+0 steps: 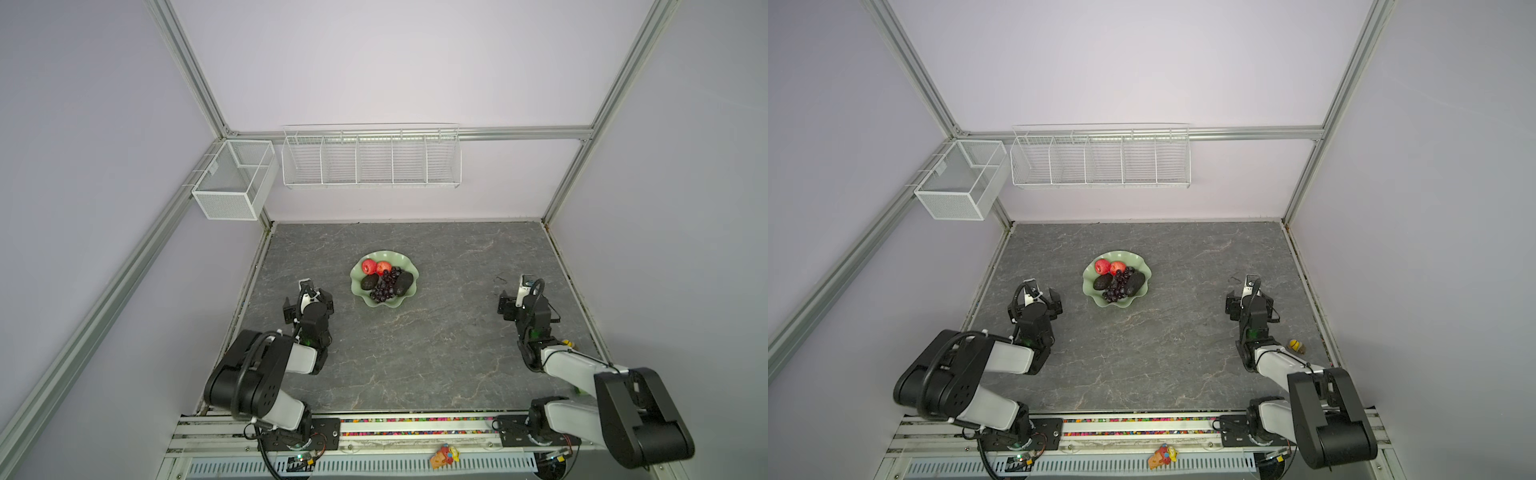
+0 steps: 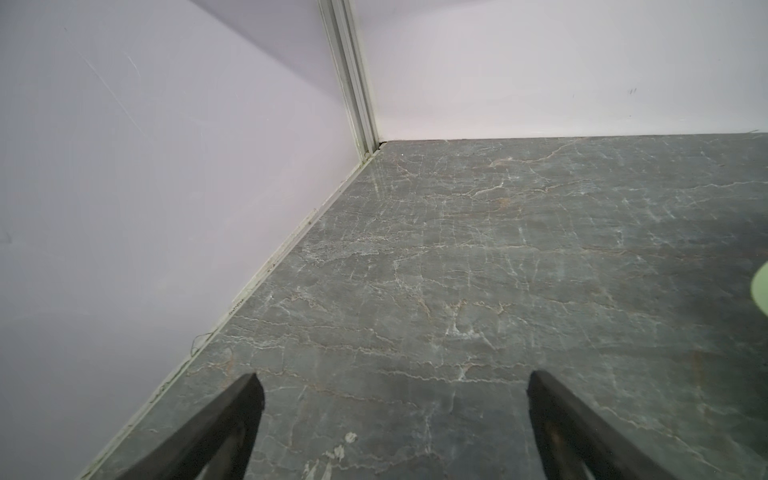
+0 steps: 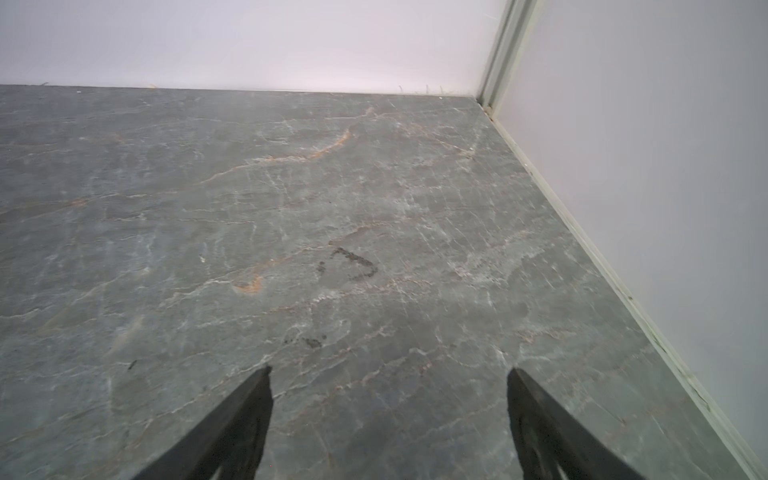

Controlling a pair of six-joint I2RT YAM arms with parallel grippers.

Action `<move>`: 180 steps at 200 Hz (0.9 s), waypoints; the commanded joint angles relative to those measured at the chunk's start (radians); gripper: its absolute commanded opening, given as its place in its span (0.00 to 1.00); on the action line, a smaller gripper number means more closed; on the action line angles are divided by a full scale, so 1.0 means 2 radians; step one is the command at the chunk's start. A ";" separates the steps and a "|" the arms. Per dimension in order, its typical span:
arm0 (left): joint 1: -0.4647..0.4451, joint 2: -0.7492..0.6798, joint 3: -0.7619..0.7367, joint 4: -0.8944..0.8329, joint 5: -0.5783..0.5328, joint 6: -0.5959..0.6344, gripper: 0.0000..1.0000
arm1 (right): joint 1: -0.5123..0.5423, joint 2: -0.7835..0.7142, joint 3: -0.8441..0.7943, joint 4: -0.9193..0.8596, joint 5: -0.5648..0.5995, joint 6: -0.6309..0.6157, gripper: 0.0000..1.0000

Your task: Place and organize the fake fruits in the fruit bowl

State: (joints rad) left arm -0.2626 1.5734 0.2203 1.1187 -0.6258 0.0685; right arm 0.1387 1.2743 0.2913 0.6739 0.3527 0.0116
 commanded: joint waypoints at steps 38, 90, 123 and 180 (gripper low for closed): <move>0.030 0.012 0.016 0.061 0.059 -0.001 0.99 | -0.011 0.166 -0.029 0.306 -0.033 -0.072 0.89; 0.034 0.010 0.030 0.039 0.055 -0.007 0.99 | -0.067 0.133 0.044 0.111 -0.123 -0.023 0.89; 0.035 0.010 0.029 0.040 0.055 -0.007 0.99 | -0.068 0.131 0.046 0.103 -0.123 -0.023 0.88; 0.035 0.010 0.029 0.038 0.055 -0.007 0.99 | -0.067 0.130 0.048 0.099 -0.123 -0.023 0.88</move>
State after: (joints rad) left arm -0.2008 1.5986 0.2695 1.1870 -0.5220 0.0612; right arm 0.0032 1.5444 0.3836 0.8764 0.1219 -0.0368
